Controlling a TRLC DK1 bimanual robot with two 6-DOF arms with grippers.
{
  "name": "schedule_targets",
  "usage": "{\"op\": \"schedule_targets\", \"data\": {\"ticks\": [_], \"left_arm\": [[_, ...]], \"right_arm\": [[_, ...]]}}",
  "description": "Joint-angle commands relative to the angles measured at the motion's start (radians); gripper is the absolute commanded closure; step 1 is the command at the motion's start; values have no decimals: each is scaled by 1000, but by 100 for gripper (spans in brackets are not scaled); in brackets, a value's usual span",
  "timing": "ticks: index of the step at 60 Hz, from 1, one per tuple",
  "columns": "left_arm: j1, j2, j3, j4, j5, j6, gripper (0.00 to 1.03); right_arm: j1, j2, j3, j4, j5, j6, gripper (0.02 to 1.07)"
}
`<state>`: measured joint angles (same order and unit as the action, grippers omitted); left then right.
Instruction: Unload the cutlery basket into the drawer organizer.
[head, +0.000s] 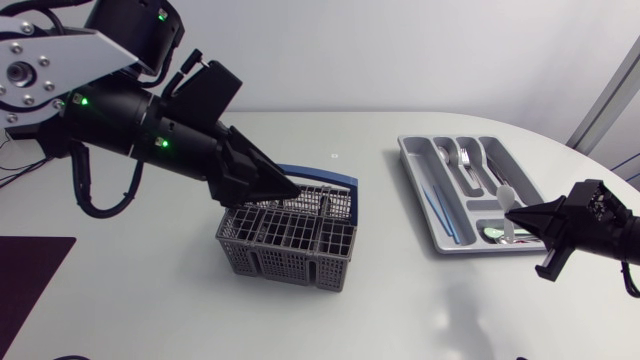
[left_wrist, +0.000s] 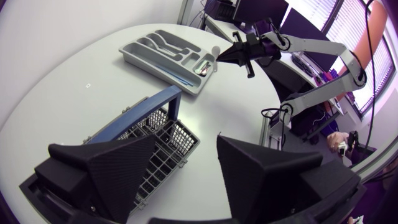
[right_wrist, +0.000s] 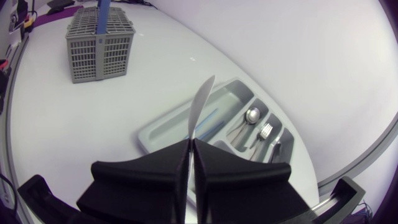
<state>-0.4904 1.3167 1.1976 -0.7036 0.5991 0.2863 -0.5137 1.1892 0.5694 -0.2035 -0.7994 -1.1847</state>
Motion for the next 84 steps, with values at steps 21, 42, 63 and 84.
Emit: {"op": "schedule_targets", "data": {"ticks": [21, 42, 63, 84], "left_arm": [[69, -65, -47, -50, -25, 68, 16], [116, -93, -70, -68, -25, 96, 14], [118, -109, -84, -88, -25, 113, 14], [121, -112, -87, -102, -48, 120, 14]], "right_arm": [[-97, 314, 83, 305, 106, -153, 101], [-54, 400, 14, 498, 261, -228, 100], [-12, 467, -13, 549, 364, -276, 99], [-12, 428, -31, 547, 367, -288, 61]]}}
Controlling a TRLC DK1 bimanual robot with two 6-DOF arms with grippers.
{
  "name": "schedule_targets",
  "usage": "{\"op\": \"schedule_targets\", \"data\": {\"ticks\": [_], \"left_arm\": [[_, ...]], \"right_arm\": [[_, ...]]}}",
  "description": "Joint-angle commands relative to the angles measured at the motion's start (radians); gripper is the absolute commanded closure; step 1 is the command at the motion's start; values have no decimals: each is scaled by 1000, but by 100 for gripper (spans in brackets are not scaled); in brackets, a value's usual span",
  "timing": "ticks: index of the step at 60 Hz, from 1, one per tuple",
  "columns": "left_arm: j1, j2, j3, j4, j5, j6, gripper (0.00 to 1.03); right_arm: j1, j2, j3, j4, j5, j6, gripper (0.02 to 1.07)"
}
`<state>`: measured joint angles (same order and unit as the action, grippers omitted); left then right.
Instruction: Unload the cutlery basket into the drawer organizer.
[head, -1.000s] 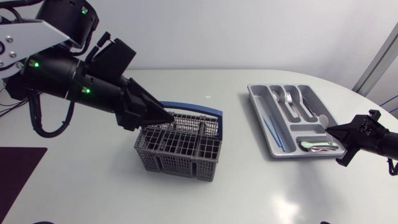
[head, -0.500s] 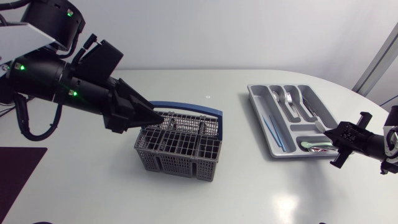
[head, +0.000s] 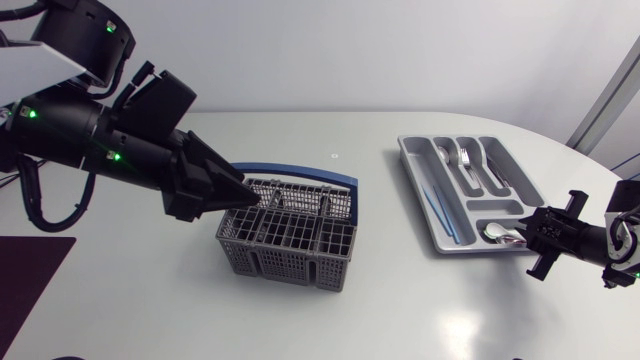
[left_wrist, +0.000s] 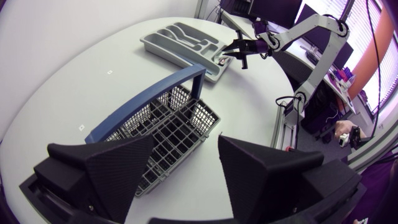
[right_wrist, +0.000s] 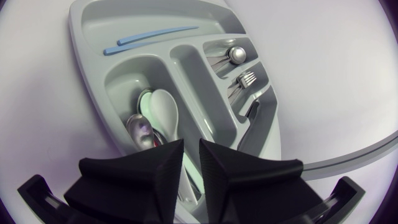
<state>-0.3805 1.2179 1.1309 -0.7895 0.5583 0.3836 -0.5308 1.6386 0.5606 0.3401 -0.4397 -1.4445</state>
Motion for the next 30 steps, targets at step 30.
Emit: {"op": "schedule_targets", "data": {"ticks": [30], "left_arm": [[186, -80, -92, -91, -15, 146, 14]], "right_arm": [[134, -444, -2, -389, -73, 208, 49]]}}
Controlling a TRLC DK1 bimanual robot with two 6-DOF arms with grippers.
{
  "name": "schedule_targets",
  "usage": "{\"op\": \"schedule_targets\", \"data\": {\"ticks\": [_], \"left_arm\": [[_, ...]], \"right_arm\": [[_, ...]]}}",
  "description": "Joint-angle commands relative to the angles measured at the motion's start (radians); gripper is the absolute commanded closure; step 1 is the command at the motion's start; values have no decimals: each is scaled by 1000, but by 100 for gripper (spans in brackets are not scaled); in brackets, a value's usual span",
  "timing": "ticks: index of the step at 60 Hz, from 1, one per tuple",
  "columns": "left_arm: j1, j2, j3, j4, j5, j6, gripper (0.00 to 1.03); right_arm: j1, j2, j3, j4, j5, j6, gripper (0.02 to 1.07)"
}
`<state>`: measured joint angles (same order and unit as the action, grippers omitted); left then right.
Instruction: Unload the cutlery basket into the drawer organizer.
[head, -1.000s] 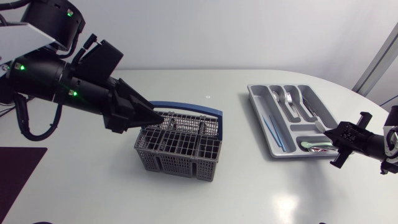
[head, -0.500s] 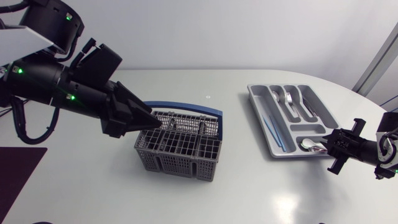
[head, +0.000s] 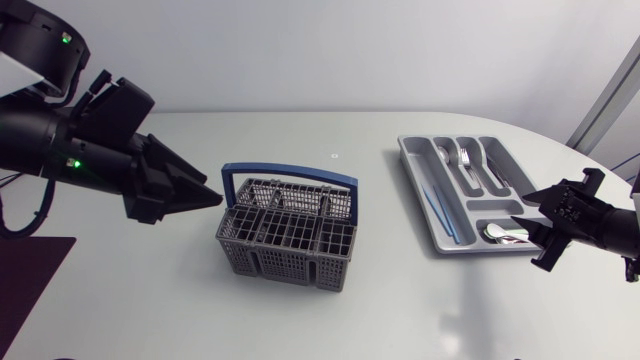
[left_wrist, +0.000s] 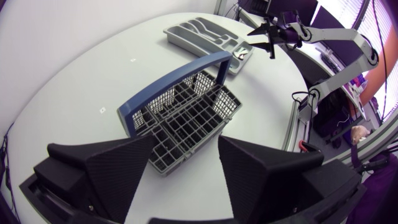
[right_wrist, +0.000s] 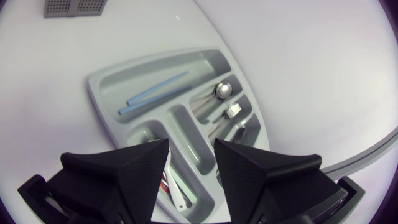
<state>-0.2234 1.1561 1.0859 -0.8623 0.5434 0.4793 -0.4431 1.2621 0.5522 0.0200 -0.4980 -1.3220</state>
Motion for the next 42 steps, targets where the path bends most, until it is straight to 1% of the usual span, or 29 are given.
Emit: {"op": "schedule_targets", "data": {"ticks": [1, 5, 10, 16, 23, 28, 33, 42], "left_arm": [[35, -19, -54, -18, -2, 55, 14], [56, -27, -78, -20, -2, 76, 14], [91, -29, -112, -20, -2, 111, 14], [113, -21, -156, -12, -3, 147, 14], [125, -9, -210, 23, -19, 171, 14], [125, 2, -253, 65, -30, 180, 14], [133, 13, -276, 89, -40, 194, 14], [168, 51, -297, 126, -49, 223, 14]], "right_arm": [[63, -82, 11, -89, -16, 99, 49], [127, -141, 18, -160, -17, 158, 49], [228, -214, 15, -201, -7, 257, 49], [376, -274, 25, -255, 33, 377, 49], [563, -303, 20, -267, 96, 511, 49], [666, -297, 22, -258, 130, 587, 49], [741, -280, 26, -241, 148, 655, 49], [833, -236, 37, -229, 151, 741, 49]]}}
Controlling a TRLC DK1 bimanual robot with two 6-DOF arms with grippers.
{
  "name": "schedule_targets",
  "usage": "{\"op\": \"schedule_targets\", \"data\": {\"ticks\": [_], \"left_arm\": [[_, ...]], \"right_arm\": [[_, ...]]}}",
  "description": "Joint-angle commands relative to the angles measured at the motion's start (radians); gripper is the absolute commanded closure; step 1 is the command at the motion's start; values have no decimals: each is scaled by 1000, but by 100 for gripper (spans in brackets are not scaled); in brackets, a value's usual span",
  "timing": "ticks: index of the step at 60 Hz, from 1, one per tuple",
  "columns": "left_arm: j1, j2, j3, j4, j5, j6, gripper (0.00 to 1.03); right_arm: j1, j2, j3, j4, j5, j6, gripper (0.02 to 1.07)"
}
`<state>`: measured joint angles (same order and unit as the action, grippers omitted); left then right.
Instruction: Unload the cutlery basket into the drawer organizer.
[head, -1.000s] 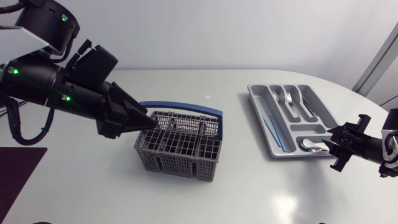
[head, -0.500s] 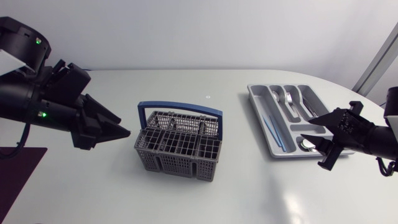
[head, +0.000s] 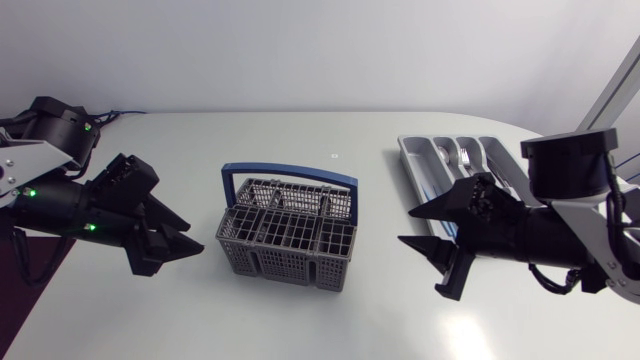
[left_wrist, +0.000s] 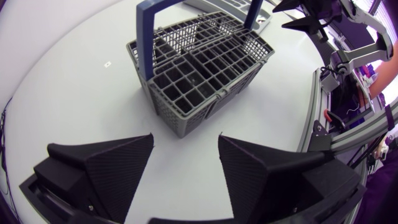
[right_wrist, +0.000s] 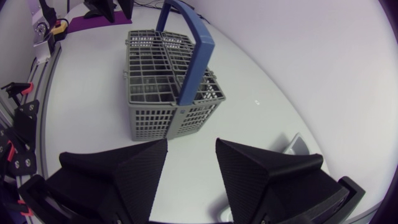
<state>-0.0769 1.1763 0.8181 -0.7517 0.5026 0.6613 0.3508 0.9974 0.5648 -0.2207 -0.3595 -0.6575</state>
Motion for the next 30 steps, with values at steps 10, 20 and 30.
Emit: {"op": "schedule_targets", "data": {"ticks": [10, 20, 30], "left_arm": [[45, 82, -50, 66, -35, 70, 14], [45, 121, -59, 115, -44, 70, 14], [26, 175, -50, 152, -58, 67, 14]], "right_arm": [[103, 72, 23, 24, 10, 134, 49], [143, 101, 20, 40, 10, 173, 49], [171, 133, 27, 41, 5, 200, 49]]}}
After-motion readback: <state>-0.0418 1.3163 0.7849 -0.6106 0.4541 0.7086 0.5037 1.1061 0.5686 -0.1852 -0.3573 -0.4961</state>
